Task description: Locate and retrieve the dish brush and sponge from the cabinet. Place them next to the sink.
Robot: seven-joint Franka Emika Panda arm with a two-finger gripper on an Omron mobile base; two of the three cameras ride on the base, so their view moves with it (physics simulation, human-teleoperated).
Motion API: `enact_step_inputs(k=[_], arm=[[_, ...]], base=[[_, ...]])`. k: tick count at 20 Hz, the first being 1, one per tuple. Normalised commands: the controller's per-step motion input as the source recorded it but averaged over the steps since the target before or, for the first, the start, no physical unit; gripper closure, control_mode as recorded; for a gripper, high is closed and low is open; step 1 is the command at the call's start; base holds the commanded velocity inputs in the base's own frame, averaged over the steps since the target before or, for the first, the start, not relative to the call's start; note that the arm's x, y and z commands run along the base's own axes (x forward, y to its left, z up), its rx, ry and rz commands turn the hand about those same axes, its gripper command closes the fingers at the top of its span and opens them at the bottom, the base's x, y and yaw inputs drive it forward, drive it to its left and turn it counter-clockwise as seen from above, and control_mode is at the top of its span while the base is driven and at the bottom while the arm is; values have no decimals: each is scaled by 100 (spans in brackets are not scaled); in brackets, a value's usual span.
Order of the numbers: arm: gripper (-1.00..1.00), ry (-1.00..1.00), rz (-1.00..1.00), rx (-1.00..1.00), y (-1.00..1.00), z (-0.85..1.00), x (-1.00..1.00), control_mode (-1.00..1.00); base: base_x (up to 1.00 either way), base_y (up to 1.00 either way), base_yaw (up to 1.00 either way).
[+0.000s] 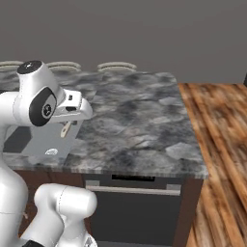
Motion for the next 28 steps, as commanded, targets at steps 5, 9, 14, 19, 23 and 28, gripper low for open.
enact_step_inputs(k=[5, 9, 14, 19, 23, 28], arm=[[100, 0, 0, 0, 0, 0, 0, 100], [100, 0, 0, 0, 0, 0, 0, 100], [100, -1, -2, 0, 15, -1, 12, -100], [100, 1, 0, 2, 61, -16, 83, -100], [100, 11, 8, 10, 34, -20, 100, -100], [100, 22, 6, 1, 37, -53, 96, -100]], base=[[23, 8, 0], [10, 5, 0], [3, 8, -1], [0, 0, 0], [0, 0, 0], [0, 0, 0]])
